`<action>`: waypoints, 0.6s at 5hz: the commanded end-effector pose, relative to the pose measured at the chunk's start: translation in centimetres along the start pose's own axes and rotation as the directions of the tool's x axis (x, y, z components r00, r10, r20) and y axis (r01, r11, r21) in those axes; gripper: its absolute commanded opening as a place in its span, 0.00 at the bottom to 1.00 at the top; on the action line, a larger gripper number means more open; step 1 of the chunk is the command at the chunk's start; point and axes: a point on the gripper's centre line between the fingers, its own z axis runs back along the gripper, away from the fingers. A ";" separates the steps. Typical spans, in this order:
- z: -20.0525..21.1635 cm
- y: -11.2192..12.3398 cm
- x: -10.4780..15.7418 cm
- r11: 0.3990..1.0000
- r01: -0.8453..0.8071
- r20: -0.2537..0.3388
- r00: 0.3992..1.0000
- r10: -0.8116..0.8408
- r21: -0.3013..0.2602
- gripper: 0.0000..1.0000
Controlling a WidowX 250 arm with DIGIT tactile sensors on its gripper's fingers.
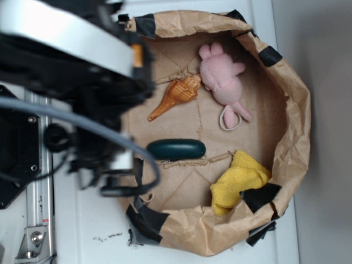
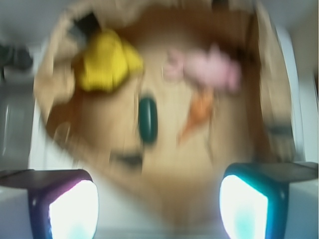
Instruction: Grab the yellow cloth.
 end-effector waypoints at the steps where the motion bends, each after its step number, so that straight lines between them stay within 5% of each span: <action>1: -3.1 -0.7 3.8 0.949 0.317 0.238 0.922 -0.306 -0.009 1.00; 2: -5.4 -2.5 4.1 0.889 0.456 0.246 0.857 -0.453 0.047 1.00; 3: -8.3 -2.8 5.3 0.866 0.495 0.189 0.846 -0.499 0.072 1.00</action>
